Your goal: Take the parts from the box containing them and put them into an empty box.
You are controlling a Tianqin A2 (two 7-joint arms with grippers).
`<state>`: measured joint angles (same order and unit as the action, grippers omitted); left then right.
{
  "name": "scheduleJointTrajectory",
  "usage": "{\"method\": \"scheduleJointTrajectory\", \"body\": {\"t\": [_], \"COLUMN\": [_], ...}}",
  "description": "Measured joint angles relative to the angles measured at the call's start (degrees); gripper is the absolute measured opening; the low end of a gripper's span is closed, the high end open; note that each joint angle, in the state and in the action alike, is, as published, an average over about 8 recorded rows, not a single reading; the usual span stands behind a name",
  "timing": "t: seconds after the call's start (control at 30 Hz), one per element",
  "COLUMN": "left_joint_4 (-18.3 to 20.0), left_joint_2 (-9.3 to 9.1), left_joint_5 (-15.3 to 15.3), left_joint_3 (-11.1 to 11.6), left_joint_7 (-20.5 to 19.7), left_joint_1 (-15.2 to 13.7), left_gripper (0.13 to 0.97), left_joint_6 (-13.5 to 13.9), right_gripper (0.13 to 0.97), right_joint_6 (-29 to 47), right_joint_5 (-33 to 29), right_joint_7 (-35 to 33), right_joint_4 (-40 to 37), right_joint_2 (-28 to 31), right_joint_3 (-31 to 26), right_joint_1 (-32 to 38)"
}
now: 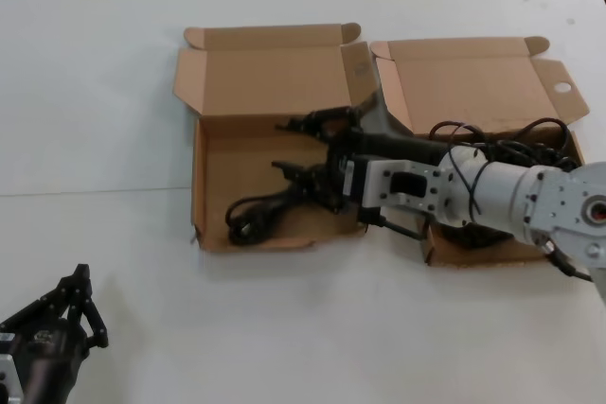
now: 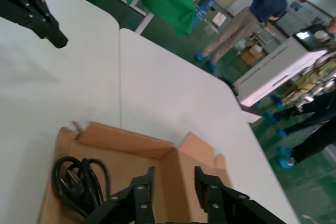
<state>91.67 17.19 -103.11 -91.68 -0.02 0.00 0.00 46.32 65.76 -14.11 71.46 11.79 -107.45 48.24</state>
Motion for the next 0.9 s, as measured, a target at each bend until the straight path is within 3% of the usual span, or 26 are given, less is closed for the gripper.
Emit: {"method": "scheduleJointTrajectory", "body": {"t": [0.17, 0.3, 0.57, 0.9], "left_joint_4": [0.0, 0.0, 0.0, 0.0], "left_joint_2": [0.0, 0.0, 0.0, 0.0], "left_joint_5": [0.0, 0.0, 0.0, 0.0], "left_joint_3": [0.0, 0.0, 0.0, 0.0], "left_joint_7": [0.0, 0.0, 0.0, 0.0], "left_joint_1": [0.0, 0.0, 0.0, 0.0], "left_gripper": [0.156, 0.156, 0.156, 0.156], "left_joint_6": [0.0, 0.0, 0.0, 0.0], "right_gripper": [0.37, 0.37, 0.569, 0.765], "right_joint_6": [-0.7, -0.7, -5.1, -10.0], "right_joint_5": [0.0, -0.3, 5.4, 10.9], "right_joint_7": [0.0, 0.0, 0.0, 0.0], "right_joint_4": [4.8, 10.5, 19.7, 21.1], "right_joint_2": [1.4, 1.7, 0.2, -1.1], "right_joint_3": [1.2, 4.1, 10.6, 12.7], "right_joint_1": [-2.0, -5.2, -14.4, -19.0]}}
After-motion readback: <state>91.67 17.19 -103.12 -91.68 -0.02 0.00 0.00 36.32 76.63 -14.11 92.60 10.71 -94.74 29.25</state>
